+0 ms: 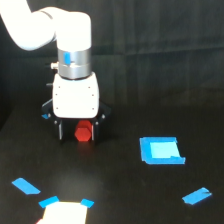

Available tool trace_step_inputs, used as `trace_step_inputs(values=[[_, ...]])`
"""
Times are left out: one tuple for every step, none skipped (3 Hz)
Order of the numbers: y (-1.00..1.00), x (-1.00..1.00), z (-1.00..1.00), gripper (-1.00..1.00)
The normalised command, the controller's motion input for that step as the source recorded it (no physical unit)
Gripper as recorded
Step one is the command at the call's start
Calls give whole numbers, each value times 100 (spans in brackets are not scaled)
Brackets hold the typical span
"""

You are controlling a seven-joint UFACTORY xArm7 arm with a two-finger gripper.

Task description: Pick up the red object from the table

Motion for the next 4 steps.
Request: trace_step_inputs(values=[[74, 76, -39, 50], [7, 91, -47, -21], [-31, -74, -53, 25], [-17, -42, -37, -78]])
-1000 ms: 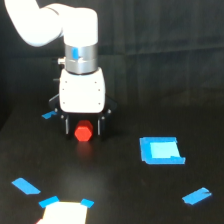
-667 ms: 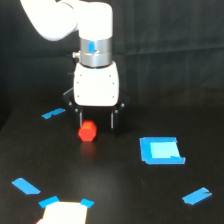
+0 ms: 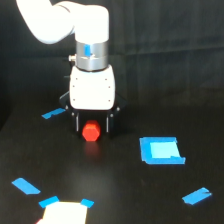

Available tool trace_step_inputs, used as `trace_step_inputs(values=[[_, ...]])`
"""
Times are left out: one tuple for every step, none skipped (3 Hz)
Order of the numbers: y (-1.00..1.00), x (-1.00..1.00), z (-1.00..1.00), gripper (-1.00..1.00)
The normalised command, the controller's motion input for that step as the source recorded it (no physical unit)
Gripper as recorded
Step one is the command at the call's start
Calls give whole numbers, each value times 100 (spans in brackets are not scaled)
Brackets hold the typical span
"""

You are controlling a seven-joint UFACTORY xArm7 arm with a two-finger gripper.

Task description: Pick up the red object from the table

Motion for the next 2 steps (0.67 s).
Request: trace_step_inputs(values=[[19, 11, -36, -100], [-13, 54, 4, -98]])
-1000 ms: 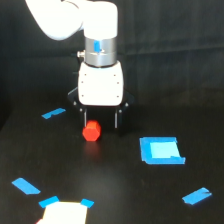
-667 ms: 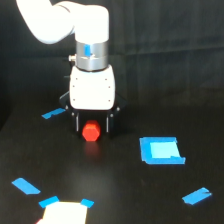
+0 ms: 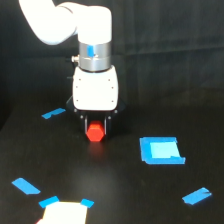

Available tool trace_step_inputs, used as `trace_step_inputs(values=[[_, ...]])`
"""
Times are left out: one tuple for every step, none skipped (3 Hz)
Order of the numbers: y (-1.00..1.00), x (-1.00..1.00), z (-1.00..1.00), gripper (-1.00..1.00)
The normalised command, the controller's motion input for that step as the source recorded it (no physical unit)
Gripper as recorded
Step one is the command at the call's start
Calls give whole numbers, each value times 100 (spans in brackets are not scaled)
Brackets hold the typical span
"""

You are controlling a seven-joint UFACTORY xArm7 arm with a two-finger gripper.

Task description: Pick up the red object from the table

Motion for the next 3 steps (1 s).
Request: trace_step_inputs(values=[[-61, 78, 100, -100], [-6, 42, 100, -100], [-100, -100, 100, -100]])
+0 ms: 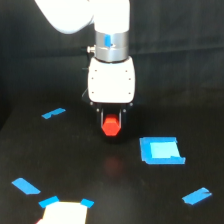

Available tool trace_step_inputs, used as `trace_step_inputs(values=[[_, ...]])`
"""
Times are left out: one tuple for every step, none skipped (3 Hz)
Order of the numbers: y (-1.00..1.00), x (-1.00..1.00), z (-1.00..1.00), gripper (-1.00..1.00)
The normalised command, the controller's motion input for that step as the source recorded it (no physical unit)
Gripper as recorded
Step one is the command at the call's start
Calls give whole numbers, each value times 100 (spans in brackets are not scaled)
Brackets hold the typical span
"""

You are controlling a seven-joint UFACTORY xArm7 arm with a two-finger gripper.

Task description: Pick up the red object from the table

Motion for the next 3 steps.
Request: trace_step_inputs(values=[[-100, -100, 83, -100], [-100, 31, 95, -92], [-17, 100, 100, -82]])
